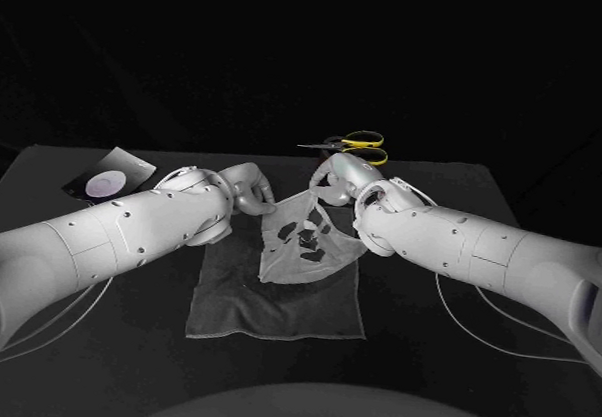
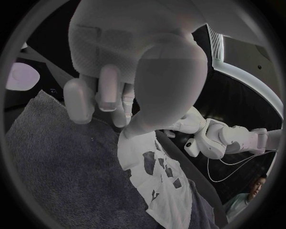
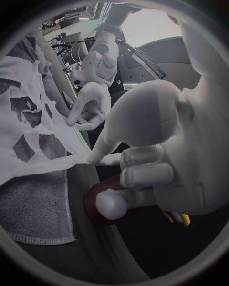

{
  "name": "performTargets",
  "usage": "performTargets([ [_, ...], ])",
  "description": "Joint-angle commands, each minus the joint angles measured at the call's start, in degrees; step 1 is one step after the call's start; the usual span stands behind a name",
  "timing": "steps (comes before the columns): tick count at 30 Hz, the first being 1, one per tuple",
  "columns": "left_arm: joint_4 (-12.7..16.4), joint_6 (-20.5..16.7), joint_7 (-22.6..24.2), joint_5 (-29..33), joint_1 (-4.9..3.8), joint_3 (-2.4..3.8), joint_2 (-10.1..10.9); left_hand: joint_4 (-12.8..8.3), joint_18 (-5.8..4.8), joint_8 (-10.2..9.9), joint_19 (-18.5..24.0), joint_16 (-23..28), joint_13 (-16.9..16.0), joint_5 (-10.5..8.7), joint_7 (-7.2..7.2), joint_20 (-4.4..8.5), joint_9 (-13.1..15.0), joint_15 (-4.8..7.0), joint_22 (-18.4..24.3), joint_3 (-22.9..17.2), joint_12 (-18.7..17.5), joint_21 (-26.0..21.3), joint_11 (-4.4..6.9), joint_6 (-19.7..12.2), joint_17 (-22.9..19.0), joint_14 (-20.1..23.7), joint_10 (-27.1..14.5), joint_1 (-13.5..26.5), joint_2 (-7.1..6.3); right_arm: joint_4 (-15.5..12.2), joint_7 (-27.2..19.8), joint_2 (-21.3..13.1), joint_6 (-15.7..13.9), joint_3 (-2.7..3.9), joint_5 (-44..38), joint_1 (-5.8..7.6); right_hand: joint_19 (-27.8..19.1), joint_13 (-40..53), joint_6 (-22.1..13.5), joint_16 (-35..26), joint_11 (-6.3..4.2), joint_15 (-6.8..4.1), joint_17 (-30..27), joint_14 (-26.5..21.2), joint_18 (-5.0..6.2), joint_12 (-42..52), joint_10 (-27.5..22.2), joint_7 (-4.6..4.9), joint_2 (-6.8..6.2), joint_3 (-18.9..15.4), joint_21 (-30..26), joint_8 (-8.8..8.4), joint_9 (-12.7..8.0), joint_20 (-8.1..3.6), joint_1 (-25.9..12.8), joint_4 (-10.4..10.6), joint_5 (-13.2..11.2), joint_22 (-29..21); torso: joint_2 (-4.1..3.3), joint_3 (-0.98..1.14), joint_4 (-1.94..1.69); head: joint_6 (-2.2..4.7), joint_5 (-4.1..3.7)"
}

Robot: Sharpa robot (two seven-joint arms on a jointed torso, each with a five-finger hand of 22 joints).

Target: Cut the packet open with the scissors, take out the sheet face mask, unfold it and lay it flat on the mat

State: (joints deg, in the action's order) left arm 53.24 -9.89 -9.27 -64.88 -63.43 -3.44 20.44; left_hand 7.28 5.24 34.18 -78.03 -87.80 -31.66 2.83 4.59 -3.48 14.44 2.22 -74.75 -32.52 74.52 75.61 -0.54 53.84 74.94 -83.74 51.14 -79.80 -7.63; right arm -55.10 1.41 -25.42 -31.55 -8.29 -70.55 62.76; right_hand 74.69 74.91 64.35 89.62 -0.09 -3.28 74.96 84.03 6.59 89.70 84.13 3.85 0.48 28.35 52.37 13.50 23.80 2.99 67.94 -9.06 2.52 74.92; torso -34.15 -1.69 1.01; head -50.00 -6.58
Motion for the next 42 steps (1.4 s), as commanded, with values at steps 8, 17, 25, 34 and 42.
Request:
performTargets([
  [8, -0.59, 0.98, -1.29, -2.07, -0.61, 0.05, 0.63, 0.1, -0.63, 0.45, -0.37, -0.31, -0.21, -0.06, -0.19, 0.12, 5.24, 0.3, -0.13, -0.35, 0.34, 0.36, -0.07, -0.07, 5.57, -1.86, 0.58, 0.41, -0.08, 1.29, 0.09, 0.67, -0.58, -0.05, -1.2, -0.1, 0.06, 15.09, 0.3, 0.38, -0.32, -0.35, 15.04, 5.97, 0.52, 0.3, 5.87, 0.08, 0.57, 0.44, -0.25, 0.18, 0.55, -0.22, 0.23, 0.02, 0.26, 4.72, 0.01, -0.08, -0.11, 0.0, -0.09],
  [17, -1.19, 3.13, -1.98, -2.47, -0.88, 0.03, 0.2, 0.09, -0.66, 0.55, -0.45, -0.36, -0.26, -0.06, -0.21, 0.15, 5.36, 0.34, -0.23, -0.41, 0.36, 0.45, -0.02, -0.11, 5.79, -1.98, 0.68, 0.42, -0.12, 2.75, 0.06, 1.88, -0.86, -0.07, -1.14, -0.14, 0.06, 15.09, 0.3, 0.38, -0.32, -0.35, 15.04, 5.97, 0.52, 0.3, 5.87, 0.08, 0.57, 0.44, -0.25, 0.18, 0.55, -0.22, 0.23, 0.02, 0.26, 4.72, 0.01, -0.07, -0.05, 0.0, 0.04],
  [25, -1.88, 3.7, -2.21, -2.51, -0.94, 0.01, -0.2, 0.07, -0.67, 0.61, -0.5, -0.38, -0.08, -0.05, -0.22, 0.17, 5.42, 0.36, -0.28, -0.47, 0.31, 0.51, 0.0, -0.14, 5.84, -2.01, 0.59, 0.39, -0.13, 4.3, 0.04, 3.07, -1.31, -0.09, -1.36, -0.16, 0.02, 15.09, 0.24, 0.38, -0.3, -0.34, 15.04, 5.97, 0.53, 0.3, 5.87, 0.1, 0.58, 0.53, -0.36, 0.22, 0.59, -0.23, 0.2, 0.0, 0.26, 4.7, 0.01, -0.08, -0.04, 0.0, 0.02],
  [34, -2.35, 3.94, -2.77, -1.45, -0.99, -0.01, -0.63, 0.93, -0.72, -2.99, -0.51, -0.48, -1.11, -0.06, 1.29, 0.03, 4.39, -0.21, -0.31, 0.77, 0.95, 0.57, -0.92, -4.62, 6.21, -2.25, 0.47, 2.06, -1.71, 6.29, 0.07, 4.53, 0.65, -0.17, 0.24, -0.32, -0.72, 14.87, -1.26, 0.38, 0.01, -0.15, 15.04, 5.97, 0.76, -0.07, 5.76, 0.49, 0.01, 0.2, -1.99, -0.2, 0.56, -0.13, -0.69, 0.36, 0.25, 4.29, 0.03, -0.06, -0.07, 0.0, 0.12],
  [42, -3.01, 2.2, -3.41, -0.05, -1.0, -0.01, -0.58, 4.4, -0.76, -7.08, -0.61, -0.6, -0.12, -0.05, 2.97, -1.25, 3.07, -1.71, -0.45, 3.6, 0.94, 0.74, -2.59, -7.55, 6.71, -2.52, -0.66, 6.04, -3.75, 7.72, 1.12, 5.36, 4.23, -0.37, 1.66, -0.5, -5.71, 8.46, -10.55, -3.54, 3.77, 3.03, 9.13, 3.44, 1.8, -10.82, 1.69, 4.84, -2.16, -2.95, -11.93, -5.49, -1.81, 2.08, -5.98, 4.41, 0.27, 1.52, 0.01, -0.07, 0.0, 0.0, 0.25],
])
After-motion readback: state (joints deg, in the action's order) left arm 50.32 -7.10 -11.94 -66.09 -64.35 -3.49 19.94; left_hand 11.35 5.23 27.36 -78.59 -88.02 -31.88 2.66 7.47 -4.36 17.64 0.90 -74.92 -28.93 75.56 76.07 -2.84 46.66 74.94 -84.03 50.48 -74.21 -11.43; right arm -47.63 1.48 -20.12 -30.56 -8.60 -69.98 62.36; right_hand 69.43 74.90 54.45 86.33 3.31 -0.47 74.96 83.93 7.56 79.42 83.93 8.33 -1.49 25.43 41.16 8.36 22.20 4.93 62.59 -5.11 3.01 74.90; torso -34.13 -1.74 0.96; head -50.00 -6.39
